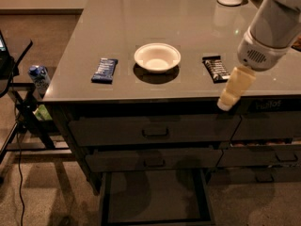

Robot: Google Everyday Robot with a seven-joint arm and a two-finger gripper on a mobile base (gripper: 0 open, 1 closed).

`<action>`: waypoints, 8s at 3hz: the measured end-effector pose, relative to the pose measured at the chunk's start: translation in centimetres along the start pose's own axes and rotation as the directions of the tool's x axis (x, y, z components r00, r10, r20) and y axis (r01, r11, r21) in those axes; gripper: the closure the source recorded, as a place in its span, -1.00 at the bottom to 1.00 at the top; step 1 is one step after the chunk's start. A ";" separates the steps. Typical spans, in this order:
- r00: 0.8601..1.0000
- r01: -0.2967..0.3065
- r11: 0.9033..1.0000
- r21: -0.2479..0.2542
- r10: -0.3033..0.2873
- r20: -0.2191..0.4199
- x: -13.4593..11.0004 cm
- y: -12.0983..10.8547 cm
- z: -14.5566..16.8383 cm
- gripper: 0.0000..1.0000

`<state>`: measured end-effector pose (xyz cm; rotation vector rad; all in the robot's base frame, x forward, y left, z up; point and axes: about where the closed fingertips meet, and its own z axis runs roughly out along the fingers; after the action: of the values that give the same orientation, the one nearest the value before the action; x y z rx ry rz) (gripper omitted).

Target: Place rxbar chocolate into bottom drawer

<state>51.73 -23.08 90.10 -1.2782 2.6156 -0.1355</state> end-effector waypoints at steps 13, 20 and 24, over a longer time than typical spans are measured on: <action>0.920 -0.390 0.916 -0.099 0.383 -0.080 -5.2 -12.9 13.1 -1.00; 0.920 -0.390 0.916 -0.099 0.383 -0.080 -5.5 -13.2 11.3 1.00; 0.912 -0.408 0.907 -0.105 0.411 0.010 -0.5 -10.6 5.3 1.00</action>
Offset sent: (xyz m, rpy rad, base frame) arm 0.0749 -0.0154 -0.0204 -0.0363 -0.0387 -0.3250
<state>61.44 -29.16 86.93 -0.7191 2.8245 0.0894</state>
